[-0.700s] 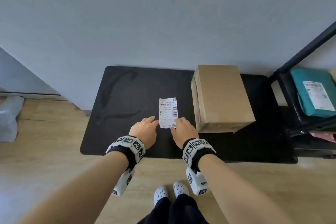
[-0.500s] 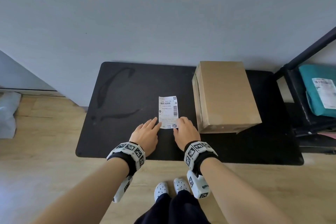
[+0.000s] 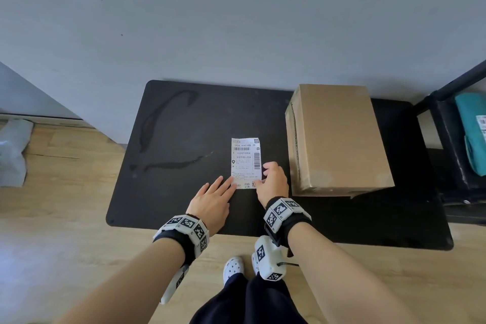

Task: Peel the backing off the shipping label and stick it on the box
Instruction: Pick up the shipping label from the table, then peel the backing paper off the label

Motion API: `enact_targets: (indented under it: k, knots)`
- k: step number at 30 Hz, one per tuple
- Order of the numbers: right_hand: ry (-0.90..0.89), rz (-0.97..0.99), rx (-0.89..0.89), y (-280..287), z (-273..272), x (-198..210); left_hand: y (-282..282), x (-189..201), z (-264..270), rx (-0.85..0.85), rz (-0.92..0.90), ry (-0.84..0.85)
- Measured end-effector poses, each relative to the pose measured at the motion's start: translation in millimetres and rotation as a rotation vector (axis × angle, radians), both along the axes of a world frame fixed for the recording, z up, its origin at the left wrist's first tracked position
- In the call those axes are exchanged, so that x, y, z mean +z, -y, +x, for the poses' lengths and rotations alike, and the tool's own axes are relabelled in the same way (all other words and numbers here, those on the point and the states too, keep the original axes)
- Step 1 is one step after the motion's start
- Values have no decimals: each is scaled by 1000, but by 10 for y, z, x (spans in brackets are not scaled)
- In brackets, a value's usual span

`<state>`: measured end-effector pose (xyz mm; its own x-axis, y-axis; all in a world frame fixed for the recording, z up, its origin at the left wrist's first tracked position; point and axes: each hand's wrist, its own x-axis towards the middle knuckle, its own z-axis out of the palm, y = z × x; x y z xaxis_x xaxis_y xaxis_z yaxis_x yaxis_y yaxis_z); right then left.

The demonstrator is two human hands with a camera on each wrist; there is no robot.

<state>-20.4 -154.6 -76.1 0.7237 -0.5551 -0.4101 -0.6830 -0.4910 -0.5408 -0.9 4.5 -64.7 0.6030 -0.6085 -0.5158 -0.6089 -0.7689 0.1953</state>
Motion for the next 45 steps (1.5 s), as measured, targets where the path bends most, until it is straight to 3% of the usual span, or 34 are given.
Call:
enact_targets:
  k: [5,11,17,20,24,28,31,45]
  knots:
    - [3,77,-66,-23,-28,-8,-39,-19,-18,6,-12,-7]
    - [38,106,-28,-13,-63,115,-69,72,-15,52,-99,-11]
    - [137,221,-12,-25,-86,338,-153,355,130,378,-274,-6]
    - [184,264,25,-19,-83,529,-157,537,231,459,-300,-43]
    - [249,309,22,13,-59,775,-106,735,336,582,-384,-154]
    - [296,363,13,80,-51,1004,-11,879,363,768,-622,-355]
    - [311,415,15,150,-24,1134,48,1040,381,875,-749,-394]
    - [324,526,106,475,138,1514,304,1420,492,742,-706,-227]
